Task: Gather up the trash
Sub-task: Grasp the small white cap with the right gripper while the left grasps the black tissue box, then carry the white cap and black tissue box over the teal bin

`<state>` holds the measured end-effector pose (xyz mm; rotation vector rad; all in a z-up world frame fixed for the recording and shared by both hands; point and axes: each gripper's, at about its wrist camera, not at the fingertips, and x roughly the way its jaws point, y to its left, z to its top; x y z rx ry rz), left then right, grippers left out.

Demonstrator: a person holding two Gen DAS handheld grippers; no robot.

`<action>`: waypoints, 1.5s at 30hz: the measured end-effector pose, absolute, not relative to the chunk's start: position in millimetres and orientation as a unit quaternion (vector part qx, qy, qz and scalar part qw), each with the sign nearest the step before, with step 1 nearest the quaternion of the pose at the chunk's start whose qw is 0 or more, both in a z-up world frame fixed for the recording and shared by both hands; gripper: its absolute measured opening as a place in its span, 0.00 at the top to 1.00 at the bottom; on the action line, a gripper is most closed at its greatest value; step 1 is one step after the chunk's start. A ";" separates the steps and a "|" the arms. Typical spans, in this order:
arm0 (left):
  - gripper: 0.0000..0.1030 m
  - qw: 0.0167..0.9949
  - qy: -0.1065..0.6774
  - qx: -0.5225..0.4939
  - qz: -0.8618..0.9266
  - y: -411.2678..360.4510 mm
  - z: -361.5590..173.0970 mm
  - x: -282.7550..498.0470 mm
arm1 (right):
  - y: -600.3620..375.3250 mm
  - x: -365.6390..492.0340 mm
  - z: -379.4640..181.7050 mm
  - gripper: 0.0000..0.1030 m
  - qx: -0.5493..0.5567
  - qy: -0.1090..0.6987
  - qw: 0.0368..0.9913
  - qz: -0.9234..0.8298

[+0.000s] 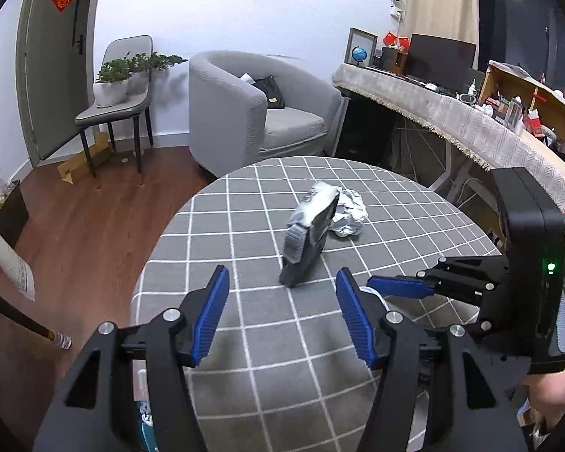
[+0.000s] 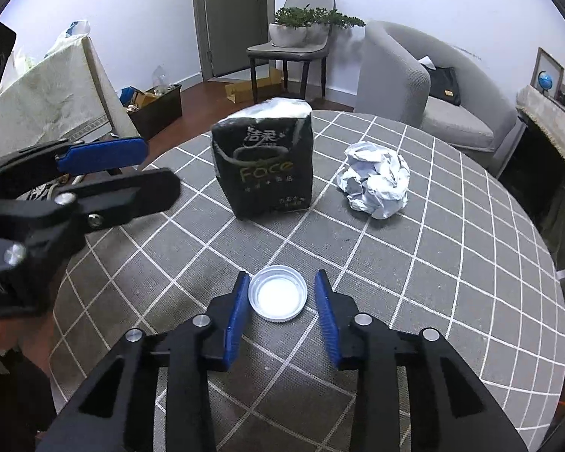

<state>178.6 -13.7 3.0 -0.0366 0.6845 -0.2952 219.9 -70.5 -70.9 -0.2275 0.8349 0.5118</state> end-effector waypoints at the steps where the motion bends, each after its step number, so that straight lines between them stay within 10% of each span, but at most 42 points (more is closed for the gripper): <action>1: 0.40 0.931 0.334 -0.016 -0.145 -15.7 2.4 180.3 | -71.4 219.9 -70.7 0.70 -0.108 0.400 0.876 0.246; 15: 0.51 0.926 0.347 -0.024 -0.148 -29.6 -2.3 204.3 | -105.2 220.6 -64.8 0.71 -0.072 0.392 0.882 0.251; 24: 0.85 0.923 0.357 -0.019 -0.141 -40.1 -6.9 210.4 | -118.9 217.5 -61.8 0.71 -0.052 0.391 0.882 0.257; 45: 0.87 0.923 0.351 -0.027 -0.155 -22.8 4.9 158.4 | -110.9 187.3 -54.7 0.71 -0.026 0.377 0.894 0.241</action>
